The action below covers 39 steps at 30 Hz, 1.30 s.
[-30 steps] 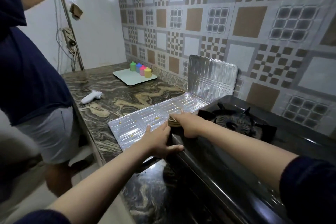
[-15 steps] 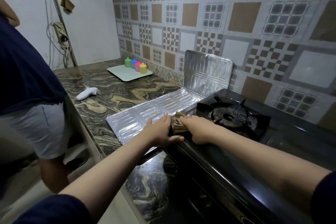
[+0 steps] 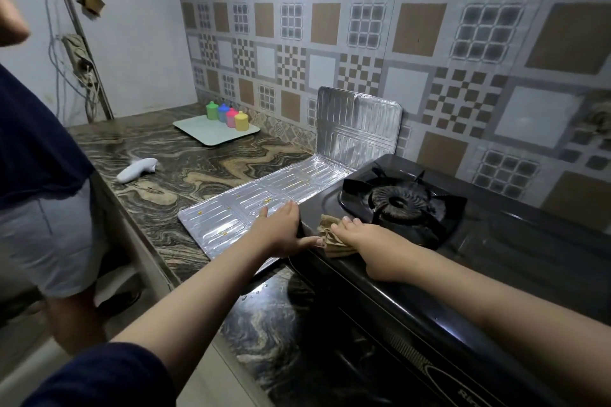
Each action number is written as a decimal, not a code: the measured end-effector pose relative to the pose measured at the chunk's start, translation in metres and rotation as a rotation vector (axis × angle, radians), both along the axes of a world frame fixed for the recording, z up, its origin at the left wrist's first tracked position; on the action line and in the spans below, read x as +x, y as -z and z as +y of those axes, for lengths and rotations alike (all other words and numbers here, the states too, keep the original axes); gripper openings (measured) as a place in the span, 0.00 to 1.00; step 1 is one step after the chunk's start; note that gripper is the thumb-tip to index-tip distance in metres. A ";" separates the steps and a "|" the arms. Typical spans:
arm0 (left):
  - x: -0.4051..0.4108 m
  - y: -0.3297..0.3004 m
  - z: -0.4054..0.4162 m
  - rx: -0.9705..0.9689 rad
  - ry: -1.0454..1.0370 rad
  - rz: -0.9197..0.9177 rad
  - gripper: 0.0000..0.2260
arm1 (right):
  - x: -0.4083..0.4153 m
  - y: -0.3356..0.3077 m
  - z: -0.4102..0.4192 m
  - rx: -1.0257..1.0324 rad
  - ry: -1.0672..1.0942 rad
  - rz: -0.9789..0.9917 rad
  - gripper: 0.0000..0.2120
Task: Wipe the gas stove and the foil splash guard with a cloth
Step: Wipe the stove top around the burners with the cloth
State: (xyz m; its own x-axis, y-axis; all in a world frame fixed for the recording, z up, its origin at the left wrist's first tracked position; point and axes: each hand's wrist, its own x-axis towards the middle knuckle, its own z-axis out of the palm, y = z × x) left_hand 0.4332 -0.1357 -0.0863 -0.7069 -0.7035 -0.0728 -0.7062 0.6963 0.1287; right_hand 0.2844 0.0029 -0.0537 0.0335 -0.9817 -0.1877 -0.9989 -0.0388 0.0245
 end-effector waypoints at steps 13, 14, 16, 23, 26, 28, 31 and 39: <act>0.004 0.004 -0.002 0.067 -0.017 0.057 0.47 | -0.037 0.003 0.082 -0.017 0.022 -0.184 0.44; 0.005 0.004 -0.001 0.067 -0.022 0.059 0.46 | -0.040 0.002 0.089 -0.014 0.023 -0.200 0.44; 0.007 0.007 0.004 0.035 -0.043 0.042 0.46 | -0.043 -0.001 0.101 0.001 0.028 -0.235 0.44; -0.005 0.007 0.037 -0.134 -0.010 0.137 0.42 | -0.063 -0.017 0.136 0.080 0.100 -0.454 0.43; -0.028 0.004 0.066 -0.155 0.084 0.198 0.42 | -0.071 -0.025 0.148 0.139 0.111 -0.478 0.43; -0.045 0.005 0.082 -0.141 0.126 0.201 0.40 | -0.075 -0.032 0.155 0.195 0.128 -0.473 0.41; -0.068 0.007 0.102 -0.071 0.120 0.142 0.40 | -0.084 -0.044 0.166 0.255 0.190 -0.465 0.37; -0.084 0.019 0.112 -0.103 0.068 0.061 0.48 | -0.111 -0.060 0.161 0.135 0.200 -0.643 0.23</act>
